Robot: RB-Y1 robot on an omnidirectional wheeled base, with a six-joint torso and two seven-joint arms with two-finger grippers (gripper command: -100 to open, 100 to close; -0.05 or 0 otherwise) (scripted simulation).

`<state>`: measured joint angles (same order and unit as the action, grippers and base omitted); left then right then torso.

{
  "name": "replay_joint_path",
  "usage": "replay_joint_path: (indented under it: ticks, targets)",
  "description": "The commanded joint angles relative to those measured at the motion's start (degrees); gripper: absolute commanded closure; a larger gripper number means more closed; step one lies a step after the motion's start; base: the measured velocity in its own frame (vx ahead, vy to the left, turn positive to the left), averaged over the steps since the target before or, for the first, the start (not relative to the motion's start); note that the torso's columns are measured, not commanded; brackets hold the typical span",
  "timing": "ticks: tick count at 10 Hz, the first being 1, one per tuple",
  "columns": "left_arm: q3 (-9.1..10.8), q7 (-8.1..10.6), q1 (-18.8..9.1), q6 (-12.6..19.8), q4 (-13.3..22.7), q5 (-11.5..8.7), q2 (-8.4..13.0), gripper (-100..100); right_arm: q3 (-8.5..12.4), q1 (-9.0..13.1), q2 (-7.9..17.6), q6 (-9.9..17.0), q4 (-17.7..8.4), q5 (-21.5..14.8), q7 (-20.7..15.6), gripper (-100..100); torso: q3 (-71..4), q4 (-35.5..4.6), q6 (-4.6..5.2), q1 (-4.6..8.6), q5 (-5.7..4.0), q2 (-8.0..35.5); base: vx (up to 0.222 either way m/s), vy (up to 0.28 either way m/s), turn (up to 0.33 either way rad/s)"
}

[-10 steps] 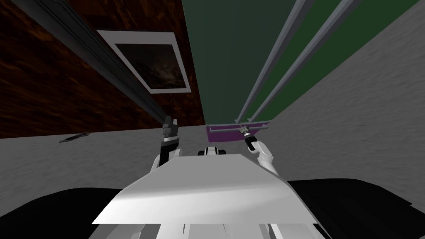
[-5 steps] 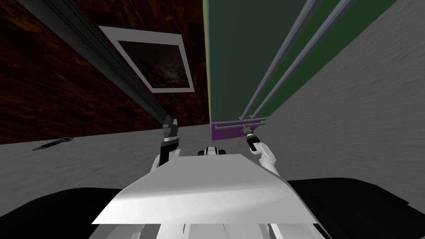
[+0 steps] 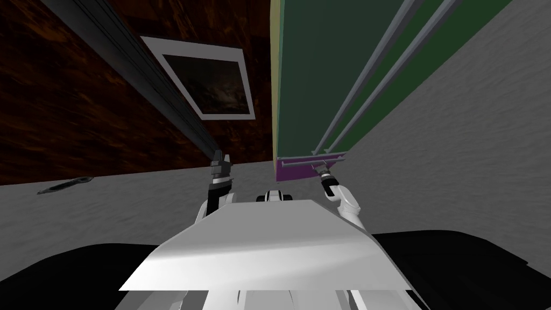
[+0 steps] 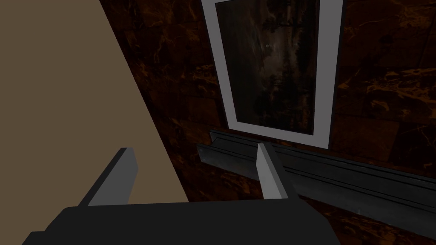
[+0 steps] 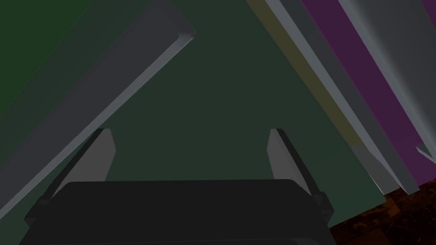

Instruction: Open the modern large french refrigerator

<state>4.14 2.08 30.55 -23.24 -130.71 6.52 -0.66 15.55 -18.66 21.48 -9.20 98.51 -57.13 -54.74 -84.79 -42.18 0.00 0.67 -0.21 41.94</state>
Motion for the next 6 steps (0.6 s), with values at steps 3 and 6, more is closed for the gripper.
replay_joint_path:
  ticks: [3, 6]
  targets:
    - [0.00, 0.00, 0.0, 0.0, 0.0, 0.0, 0.0, 0, -1.7, -0.1, 3.0, -2.1, 0.4, 0.1, 1.2, -100, 0.2, -0.1, -0.01, -0.74, 0.24, 0.4, 0.091, -0.183, 0.101]
    - [0.00, 0.00, 0.0, 0.0, 0.0, 0.0, 0.0, 0, -2.9, -0.1, 5.3, -3.7, 0.7, 0.2, 2.1, -100, 0.2, -0.1, 0.00, -0.74, 0.23, 0.4, 0.080, -0.172, 0.129]
